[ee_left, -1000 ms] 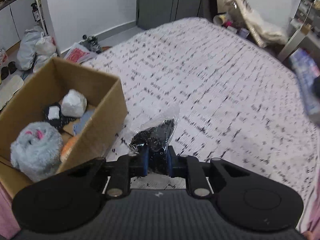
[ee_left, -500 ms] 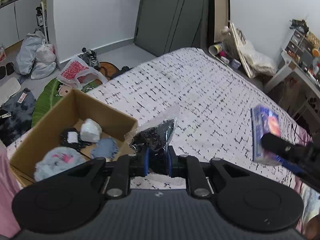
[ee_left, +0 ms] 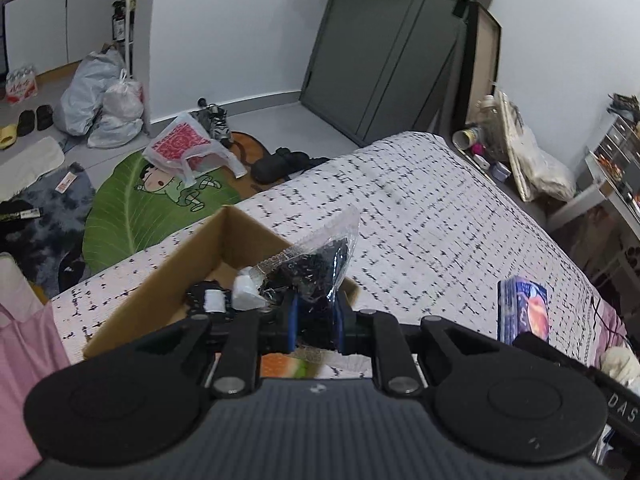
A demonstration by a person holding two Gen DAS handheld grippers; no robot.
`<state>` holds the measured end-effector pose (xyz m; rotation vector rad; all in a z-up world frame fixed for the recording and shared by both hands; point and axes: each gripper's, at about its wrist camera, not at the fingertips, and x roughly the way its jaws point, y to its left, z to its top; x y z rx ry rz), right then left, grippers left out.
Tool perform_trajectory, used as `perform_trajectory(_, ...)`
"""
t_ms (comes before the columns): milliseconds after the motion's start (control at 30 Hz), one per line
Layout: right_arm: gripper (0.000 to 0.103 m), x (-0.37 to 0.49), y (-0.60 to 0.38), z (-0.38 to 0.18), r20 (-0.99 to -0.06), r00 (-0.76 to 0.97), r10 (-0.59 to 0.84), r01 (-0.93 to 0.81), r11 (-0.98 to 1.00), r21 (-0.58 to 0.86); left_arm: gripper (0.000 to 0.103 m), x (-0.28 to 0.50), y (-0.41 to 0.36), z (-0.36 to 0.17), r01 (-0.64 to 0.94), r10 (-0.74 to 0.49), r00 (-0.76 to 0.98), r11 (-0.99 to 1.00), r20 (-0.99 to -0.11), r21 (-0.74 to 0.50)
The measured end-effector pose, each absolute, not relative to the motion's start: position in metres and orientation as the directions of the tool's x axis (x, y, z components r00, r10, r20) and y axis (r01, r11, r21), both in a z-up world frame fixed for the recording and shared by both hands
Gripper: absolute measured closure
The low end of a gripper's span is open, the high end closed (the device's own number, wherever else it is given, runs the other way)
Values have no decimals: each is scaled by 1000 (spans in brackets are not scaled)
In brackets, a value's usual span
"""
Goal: Organize soft objects
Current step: 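Open both tools over the box to drop the bag and packet in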
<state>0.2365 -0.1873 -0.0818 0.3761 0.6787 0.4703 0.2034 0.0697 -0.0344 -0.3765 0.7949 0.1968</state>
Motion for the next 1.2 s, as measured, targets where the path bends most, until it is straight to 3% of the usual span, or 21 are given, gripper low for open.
perform_trajectory(233,57,230,-151,-86,-503,648,572,-357,811,462,85,206,98,-44,-330,7,673,898,-739,-291)
perform_trajectory(600,57,229,-97,-99,-490,598,634,-450,772,450,72,202,138,-46,-389,42,655,874,-755,-290)
perform_trajectory(767,57,228,-87,-100,-469,580,666,-481,744,463,58,198,148,-48,-398,49,644,874,-764,-279)
perform_trajectory(1000,36,223,-85,-95,-459,558,691,-504,722,473,44,194,144,-50,-388,52,624,887,-779,-251)
perform_trajectory(1100,30,218,-96,-87,-442,580,684,-490,726,482,33,189,139,-45,-387,50,617,888,-786,-247)
perform_trajectory(1200,29,209,-111,-82,-438,597,672,-463,734,496,28,182,133,-36,-378,58,620,896,-783,-233)
